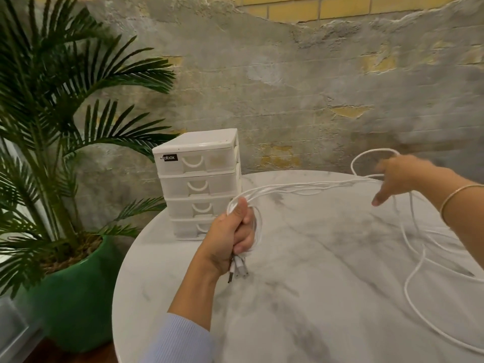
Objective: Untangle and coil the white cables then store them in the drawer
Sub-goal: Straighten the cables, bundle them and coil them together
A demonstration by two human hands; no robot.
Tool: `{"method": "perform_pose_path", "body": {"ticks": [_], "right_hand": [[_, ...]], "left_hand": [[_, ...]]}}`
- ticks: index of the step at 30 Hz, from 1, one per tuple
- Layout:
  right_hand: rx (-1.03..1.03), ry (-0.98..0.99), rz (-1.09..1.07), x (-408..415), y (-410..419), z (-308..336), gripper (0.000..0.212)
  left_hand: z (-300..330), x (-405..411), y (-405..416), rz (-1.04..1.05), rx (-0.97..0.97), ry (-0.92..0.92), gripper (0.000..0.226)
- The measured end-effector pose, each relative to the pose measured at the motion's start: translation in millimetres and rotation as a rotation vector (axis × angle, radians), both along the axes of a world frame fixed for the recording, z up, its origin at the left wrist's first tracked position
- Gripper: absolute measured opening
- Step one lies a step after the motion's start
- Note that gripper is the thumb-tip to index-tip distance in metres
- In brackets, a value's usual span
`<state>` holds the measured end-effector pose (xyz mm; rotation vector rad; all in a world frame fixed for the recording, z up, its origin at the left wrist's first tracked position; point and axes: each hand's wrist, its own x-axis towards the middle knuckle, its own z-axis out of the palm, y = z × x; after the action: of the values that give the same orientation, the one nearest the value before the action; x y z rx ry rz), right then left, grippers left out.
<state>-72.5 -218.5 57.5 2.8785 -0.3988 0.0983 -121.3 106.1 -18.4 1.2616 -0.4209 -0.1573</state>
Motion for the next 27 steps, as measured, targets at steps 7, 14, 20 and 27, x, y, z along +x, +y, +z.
{"method": "perform_pose_path", "body": {"ticks": [7,14,20,27], "right_hand": [[0.481,-0.003,0.061,8,10,1,0.071],[0.139,0.218,0.026,18,29,-10,0.050],[0.983,-0.129,0.516,-25,135,2,0.057],[0.960,-0.221,0.602,-39,181,-34,0.059]], "left_hand": [[1,0,-1,0.018,-0.133,0.033,0.038],[4,1,-2,-0.009,-0.214,0.043,0.038],[2,-1,-7,-0.030,-0.152,0.068,0.039],[-1,-3,-8,-0.157,-0.106,0.121,0.042]]}}
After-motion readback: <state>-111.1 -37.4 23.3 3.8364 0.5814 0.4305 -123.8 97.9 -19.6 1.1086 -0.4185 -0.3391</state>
